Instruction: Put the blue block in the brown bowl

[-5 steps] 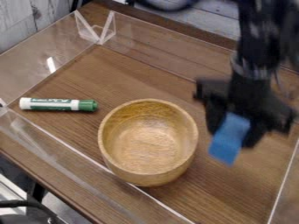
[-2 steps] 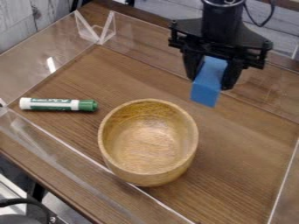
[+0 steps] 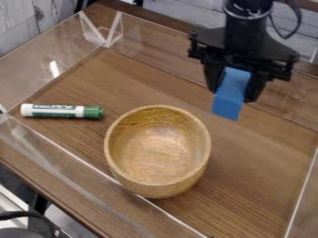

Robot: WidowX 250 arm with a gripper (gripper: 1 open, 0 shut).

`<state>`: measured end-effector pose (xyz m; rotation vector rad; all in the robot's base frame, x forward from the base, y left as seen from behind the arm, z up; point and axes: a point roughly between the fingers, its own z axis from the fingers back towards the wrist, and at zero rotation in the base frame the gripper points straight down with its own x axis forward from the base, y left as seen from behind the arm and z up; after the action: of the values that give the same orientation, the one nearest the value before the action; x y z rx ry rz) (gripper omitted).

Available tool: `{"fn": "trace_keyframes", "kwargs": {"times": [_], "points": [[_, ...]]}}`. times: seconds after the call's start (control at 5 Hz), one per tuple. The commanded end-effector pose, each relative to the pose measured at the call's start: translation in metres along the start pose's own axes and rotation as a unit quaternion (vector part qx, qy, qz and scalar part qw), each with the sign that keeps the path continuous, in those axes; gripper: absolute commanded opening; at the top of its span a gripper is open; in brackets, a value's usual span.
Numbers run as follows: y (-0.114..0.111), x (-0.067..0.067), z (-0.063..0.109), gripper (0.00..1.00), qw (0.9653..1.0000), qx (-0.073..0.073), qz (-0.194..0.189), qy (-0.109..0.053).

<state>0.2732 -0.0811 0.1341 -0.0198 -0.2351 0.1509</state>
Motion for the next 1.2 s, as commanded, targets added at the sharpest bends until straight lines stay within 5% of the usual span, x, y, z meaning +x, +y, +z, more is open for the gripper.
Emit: {"fn": "trace_keyframes", "kwargs": {"times": [0.0,0.4,1.0], "points": [[-0.006,0.003,0.002,0.00,0.9997,-0.008,0.000,-0.021],[-0.008,0.001,-0.007,0.00,0.9995,-0.013,-0.003,-0.028],[0.031,-0.048,0.009,0.00,0.9995,-0.013,-0.008,-0.028]]}}
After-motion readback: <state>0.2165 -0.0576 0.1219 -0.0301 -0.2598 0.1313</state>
